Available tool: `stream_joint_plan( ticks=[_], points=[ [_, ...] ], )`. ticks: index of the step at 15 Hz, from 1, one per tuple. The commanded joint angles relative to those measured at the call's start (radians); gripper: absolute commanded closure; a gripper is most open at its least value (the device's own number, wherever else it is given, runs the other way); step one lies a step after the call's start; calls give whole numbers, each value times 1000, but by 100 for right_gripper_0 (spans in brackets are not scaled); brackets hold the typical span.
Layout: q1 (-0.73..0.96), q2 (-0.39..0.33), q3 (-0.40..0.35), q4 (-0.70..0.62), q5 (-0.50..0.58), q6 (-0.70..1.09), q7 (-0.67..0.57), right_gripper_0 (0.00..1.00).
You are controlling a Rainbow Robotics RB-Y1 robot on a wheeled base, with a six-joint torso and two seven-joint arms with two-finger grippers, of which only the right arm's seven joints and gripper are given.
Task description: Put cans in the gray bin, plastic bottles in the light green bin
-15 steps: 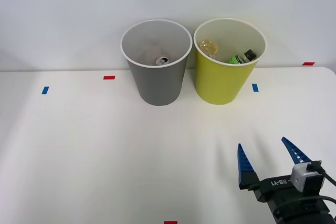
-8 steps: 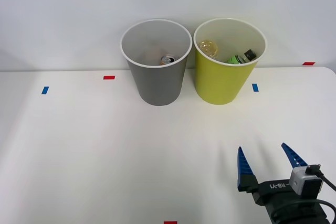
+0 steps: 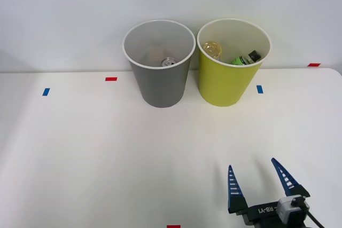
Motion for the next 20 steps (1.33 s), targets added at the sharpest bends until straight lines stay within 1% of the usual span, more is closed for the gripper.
stream_joint_plan(
  ticks=[1,3,5,6,10,13,15,20],
  points=[
    [4,-62,53,5,-48,0,105,0],
    [-8,-121,108,7,-173,2,175,0],
    [-11,-141,132,7,-262,2,229,0],
    [1,-133,135,5,-281,0,244,0],
    [28,-99,119,7,-293,-40,244,0],
    [59,-33,76,7,-311,-55,248,0],
    [81,0,65,7,-311,-58,255,0],
    [85,2,65,7,-310,-56,263,0]
  ],
)
